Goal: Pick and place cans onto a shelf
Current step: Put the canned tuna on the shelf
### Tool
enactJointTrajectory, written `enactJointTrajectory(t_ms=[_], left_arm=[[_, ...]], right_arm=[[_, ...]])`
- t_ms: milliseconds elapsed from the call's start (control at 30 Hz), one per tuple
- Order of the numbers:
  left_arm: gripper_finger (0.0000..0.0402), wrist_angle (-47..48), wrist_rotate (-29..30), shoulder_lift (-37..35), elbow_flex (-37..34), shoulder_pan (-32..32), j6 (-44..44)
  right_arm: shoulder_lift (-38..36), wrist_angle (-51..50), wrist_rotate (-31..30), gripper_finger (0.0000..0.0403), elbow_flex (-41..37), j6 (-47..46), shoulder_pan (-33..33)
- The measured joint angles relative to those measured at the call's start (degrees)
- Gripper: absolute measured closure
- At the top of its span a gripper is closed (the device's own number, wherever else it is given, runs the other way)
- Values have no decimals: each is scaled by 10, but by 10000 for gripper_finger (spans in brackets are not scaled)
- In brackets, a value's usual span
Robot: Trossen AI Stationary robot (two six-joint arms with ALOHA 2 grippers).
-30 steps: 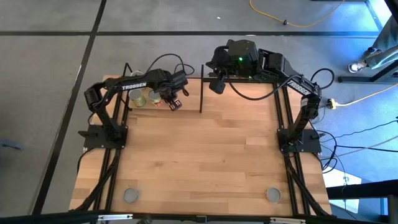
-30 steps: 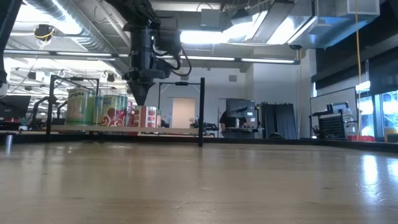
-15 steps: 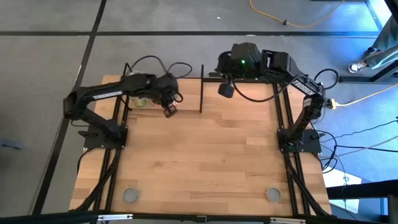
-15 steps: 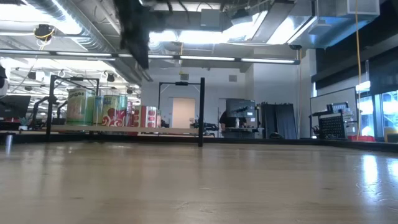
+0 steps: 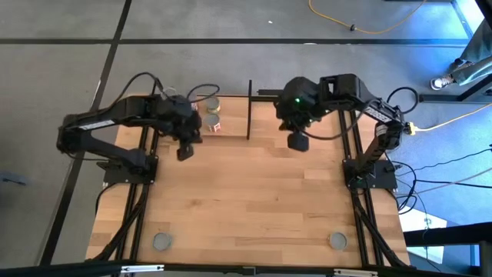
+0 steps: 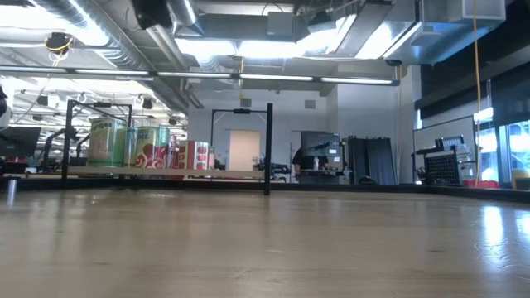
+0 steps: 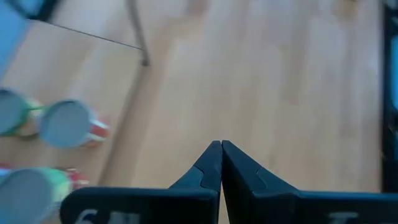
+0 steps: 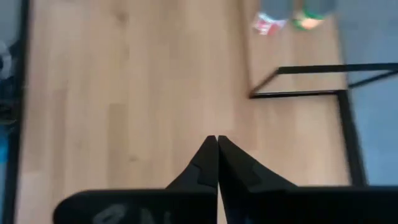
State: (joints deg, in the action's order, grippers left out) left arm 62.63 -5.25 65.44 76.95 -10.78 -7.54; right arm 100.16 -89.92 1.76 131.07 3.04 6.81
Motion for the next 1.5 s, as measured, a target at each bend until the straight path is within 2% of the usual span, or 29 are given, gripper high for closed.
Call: enactJointTrajectory(t_ms=[167,300,400,600,800,1033,1200,1333,1500], left_arm=[[402,62,-28,-8,0,40,0],[402,142,-37,-7,0,72,-64],[402,192,-65,-7,0,96,-115],[399,194,-72,-5,0,132,-236],[373,194,-78,-5,0,175,-340],[340,194,-76,-5,0,238,-375],[339,194,-62,-5,0,321,-383],[341,191,-15,-5,0,402,-350],[342,177,64,5,-1,487,-297]], right_arm=[[0,-2,9,401,-2,7,-23],[0,-1,9,401,-2,41,-36],[0,-1,9,401,-2,73,-41],[0,-1,8,401,-2,97,-41],[0,-1,8,401,-2,105,-41],[0,-1,9,401,-2,107,-41],[0,-1,32,401,-2,110,-41],[0,-1,86,401,-2,127,-41],[0,-1,104,401,-2,126,-41]])
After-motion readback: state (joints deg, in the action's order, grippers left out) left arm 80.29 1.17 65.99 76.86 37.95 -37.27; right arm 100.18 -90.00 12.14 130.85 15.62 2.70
